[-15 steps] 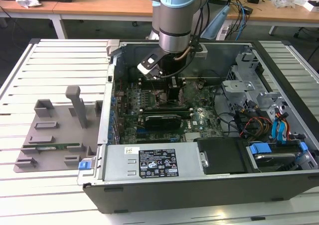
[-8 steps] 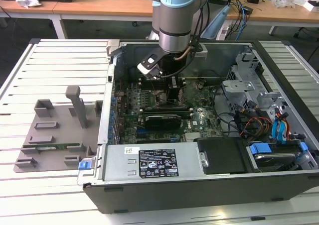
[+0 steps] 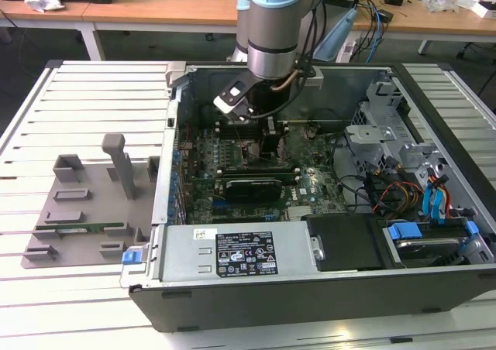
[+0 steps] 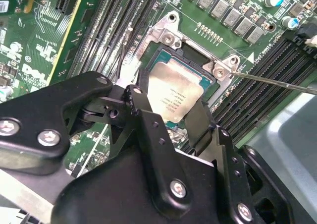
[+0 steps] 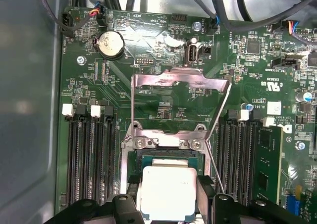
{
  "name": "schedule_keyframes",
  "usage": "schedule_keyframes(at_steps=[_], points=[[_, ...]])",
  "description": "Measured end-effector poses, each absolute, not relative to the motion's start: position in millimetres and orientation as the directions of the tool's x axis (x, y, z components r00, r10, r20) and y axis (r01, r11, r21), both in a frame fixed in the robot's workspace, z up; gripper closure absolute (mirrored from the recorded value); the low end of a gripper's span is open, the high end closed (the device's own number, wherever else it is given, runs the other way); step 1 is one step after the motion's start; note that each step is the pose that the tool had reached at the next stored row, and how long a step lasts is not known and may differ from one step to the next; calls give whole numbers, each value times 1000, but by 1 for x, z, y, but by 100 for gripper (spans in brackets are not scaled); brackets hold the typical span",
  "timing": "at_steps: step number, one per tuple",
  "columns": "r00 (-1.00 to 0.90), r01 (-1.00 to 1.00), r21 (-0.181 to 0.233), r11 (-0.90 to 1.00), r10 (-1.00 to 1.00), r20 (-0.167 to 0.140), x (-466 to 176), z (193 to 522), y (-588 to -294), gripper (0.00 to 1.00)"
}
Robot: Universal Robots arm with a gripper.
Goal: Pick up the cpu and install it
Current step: 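Place the cpu into insertion slot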
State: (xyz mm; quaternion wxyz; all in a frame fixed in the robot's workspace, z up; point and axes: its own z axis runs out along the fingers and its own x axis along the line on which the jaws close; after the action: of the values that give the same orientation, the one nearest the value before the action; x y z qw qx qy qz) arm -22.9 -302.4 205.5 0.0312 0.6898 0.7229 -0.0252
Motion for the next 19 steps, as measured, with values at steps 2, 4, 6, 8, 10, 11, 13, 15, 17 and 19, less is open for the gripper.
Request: schedule_keyframes(at_steps=[2,4,6,8,10,11,13,15,17,19], points=[[-48,999,7,49,996,-80,-23,205,-303,47],[-49,999,7,49,996,-79,-23,205,-303,47],[-49,999,6,49,996,-79,-23,204,-303,47],[-49,999,6,49,996,-79,-23,203,-303,47],[-49,999,6,49,996,-79,-23,202,-303,47],[-49,999,6,49,996,-79,-22,202,-303,47],[-49,999,6,49,996,-79,-22,201,-303,47],[-49,999,6,49,996,-79,-22,201,-303,47],[-49,999,6,49,996,-79,-22,200,-303,47],[-49,999,6,49,996,-77,-22,199,-303,47]])
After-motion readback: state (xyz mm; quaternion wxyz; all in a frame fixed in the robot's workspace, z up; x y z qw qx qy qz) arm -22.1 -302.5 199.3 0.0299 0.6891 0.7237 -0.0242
